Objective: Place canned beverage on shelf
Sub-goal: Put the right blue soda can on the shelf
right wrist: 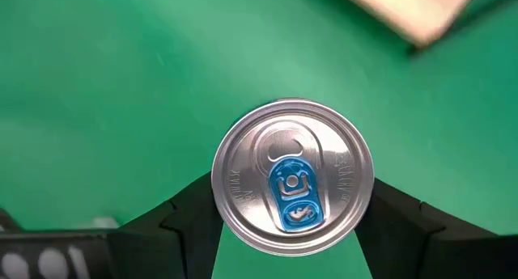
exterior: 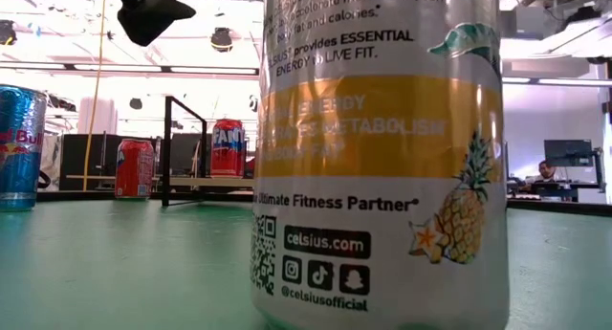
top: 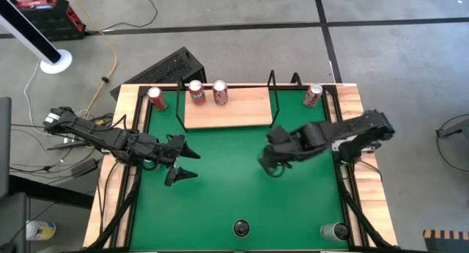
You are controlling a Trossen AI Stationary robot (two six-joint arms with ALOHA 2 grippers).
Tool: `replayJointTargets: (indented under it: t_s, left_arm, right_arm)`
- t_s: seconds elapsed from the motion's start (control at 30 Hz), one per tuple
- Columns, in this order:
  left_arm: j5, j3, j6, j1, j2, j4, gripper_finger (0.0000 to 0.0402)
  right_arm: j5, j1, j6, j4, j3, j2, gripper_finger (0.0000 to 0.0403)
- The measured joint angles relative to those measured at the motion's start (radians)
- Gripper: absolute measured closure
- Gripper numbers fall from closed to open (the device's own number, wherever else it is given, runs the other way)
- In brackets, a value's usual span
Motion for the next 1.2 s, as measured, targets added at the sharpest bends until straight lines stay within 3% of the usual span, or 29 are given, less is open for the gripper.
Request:
replayJointTargets:
  t_s: [0.37,0.77,1.0,1.2]
  left_arm:
    - [-0.066,0.0,0.0,0.0,0.0,0.023,0.0045]
    - [-0.311,0.0,-0.018,0.095,0.0,0.041,0.0045]
    - [-0.342,0.0,-0.122,0.17,0.0,0.042,0.0045]
    - [-0.338,0.0,-0.049,0.207,0.0,0.039,0.0045]
  right_arm:
    - [-0.002,-0.262,-0.53,0.021,0.301,0.2,0.0146]
    - [-0.168,-0.646,-1.152,0.192,0.318,0.299,0.0146]
    - [-0.227,-0.767,-1.317,0.215,0.318,0.385,0.0146]
    - [-0.282,-0.789,-1.361,0.262,0.318,0.397,0.0146]
